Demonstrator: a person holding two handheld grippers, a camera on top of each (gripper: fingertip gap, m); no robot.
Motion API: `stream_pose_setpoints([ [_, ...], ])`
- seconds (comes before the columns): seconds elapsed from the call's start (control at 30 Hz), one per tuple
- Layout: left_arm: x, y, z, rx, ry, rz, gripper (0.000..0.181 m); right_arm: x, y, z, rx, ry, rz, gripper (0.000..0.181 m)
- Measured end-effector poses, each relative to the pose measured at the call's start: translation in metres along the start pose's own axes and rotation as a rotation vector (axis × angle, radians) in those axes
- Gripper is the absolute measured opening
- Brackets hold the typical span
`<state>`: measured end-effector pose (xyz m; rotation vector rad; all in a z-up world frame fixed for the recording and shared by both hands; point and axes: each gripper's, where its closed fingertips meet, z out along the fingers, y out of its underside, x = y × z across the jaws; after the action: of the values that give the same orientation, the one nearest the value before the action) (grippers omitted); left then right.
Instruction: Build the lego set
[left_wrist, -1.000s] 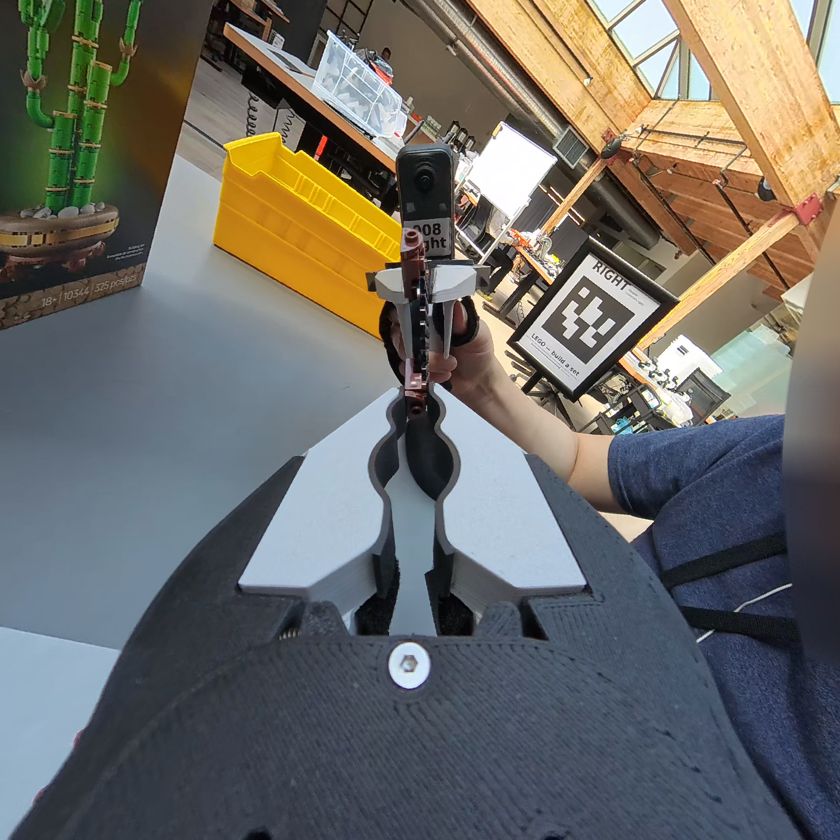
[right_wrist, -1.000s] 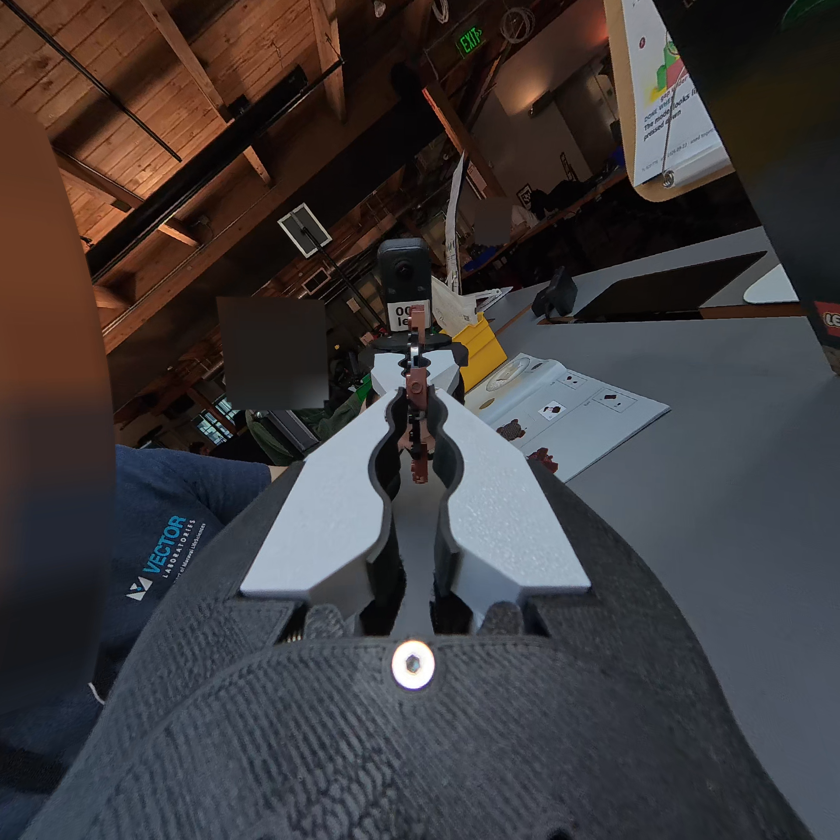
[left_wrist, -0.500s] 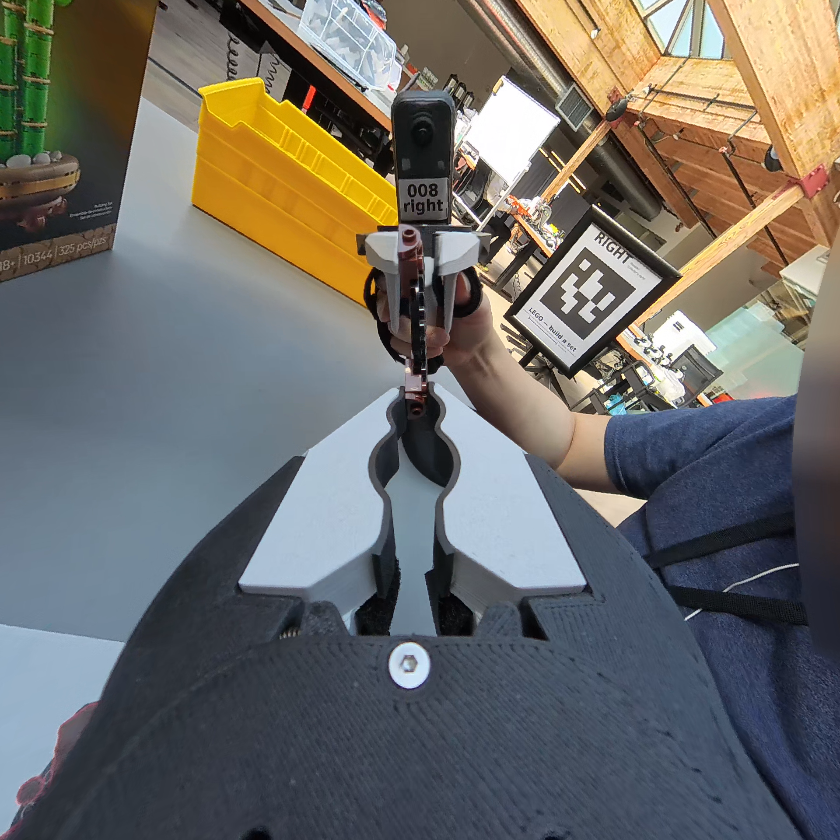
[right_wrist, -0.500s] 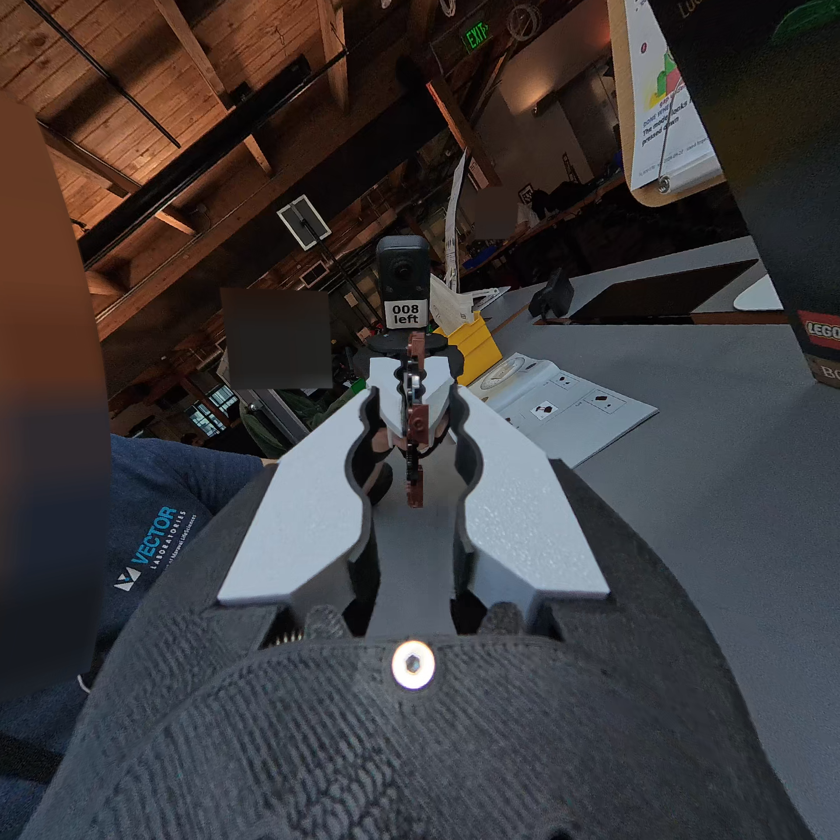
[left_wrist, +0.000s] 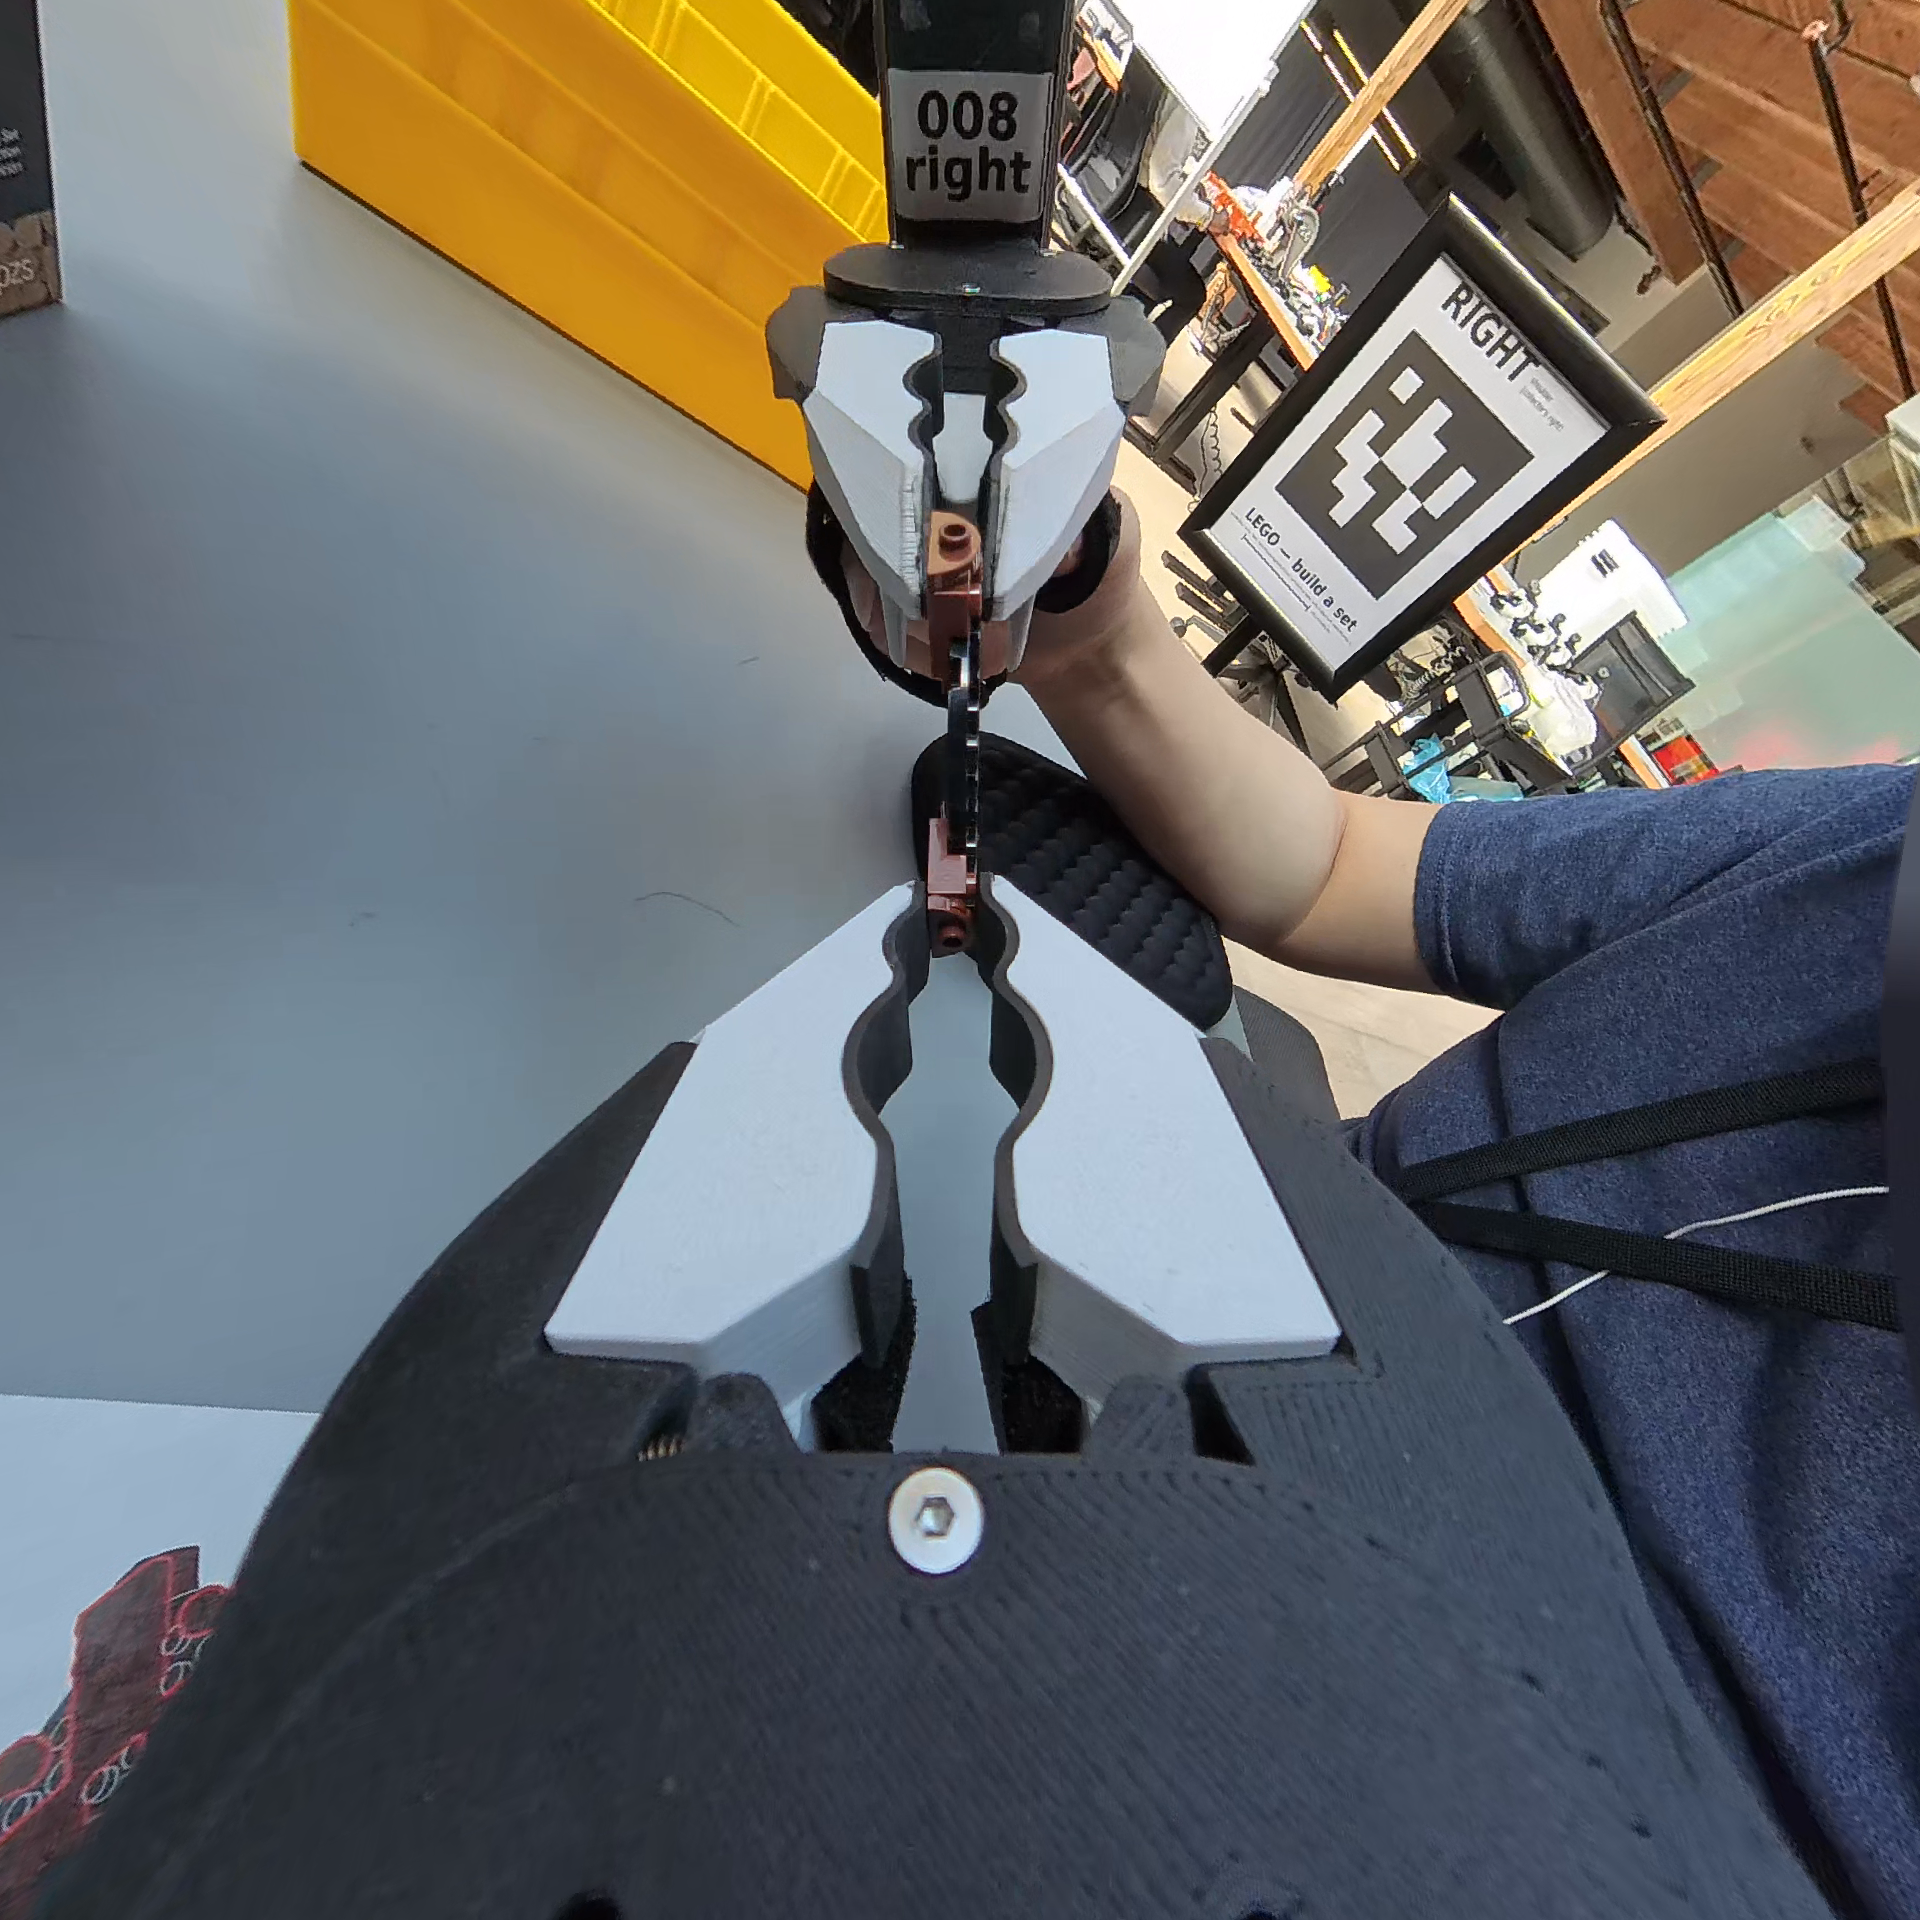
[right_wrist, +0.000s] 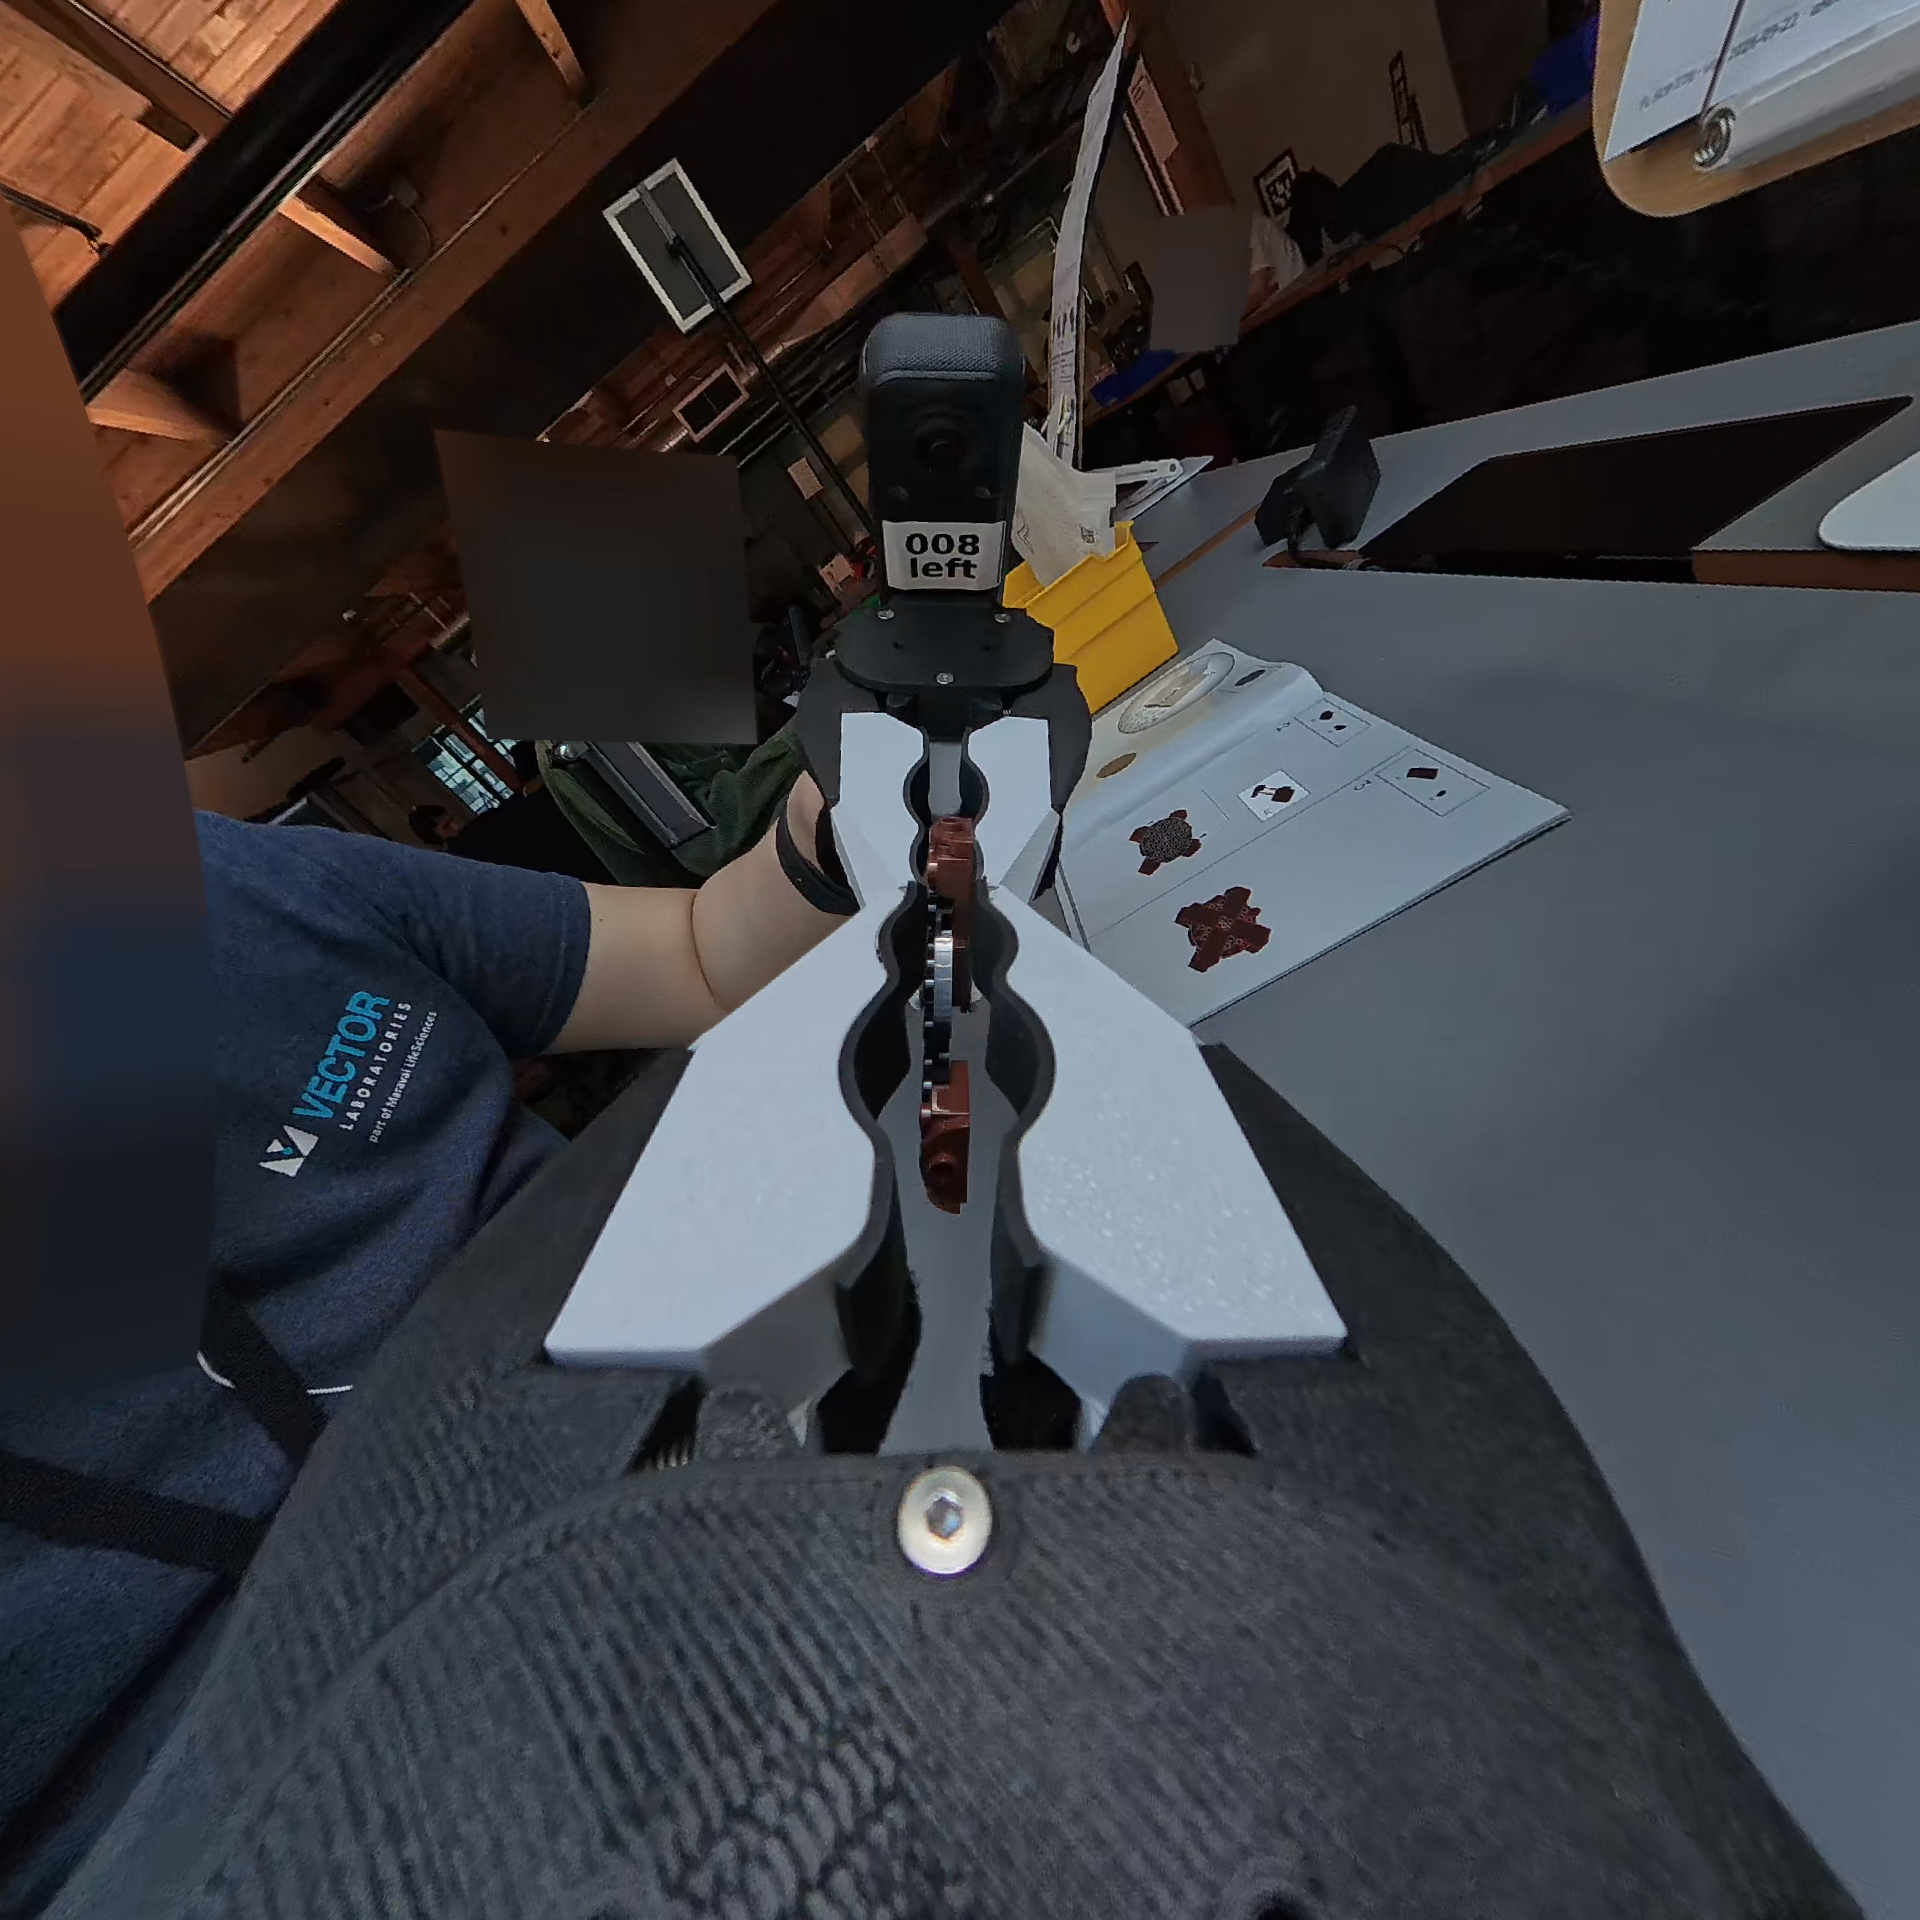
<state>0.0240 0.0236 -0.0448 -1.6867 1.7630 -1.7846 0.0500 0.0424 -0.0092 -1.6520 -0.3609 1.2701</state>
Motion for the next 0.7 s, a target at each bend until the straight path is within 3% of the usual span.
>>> stream_pose_setpoints([
  [0.27, 0.003, 0.001, 0.001, -0.004, 0.017, -0.001, 0.006, -0.002, 0.000, 0.001, 0.002, -0.023, 0.032, 0.008],
  [0.37, 0.003, 0.001, 0.002, -0.008, 0.018, -0.004, 0.006, -0.004, 0.004, 0.005, -0.012, -0.041, 0.043, 0.024],
  [0.47, 0.004, 0.003, 0.003, -0.021, 0.022, -0.002, 0.006, -0.004, 0.005, 0.007, -0.017, -0.026, 0.014, 0.008],
  [0.7, 0.006, 0.005, 0.004, -0.031, 0.024, 0.009, 0.006, -0.007, 0.007, 0.005, -0.053, -0.005, -0.006, 0.007],
])
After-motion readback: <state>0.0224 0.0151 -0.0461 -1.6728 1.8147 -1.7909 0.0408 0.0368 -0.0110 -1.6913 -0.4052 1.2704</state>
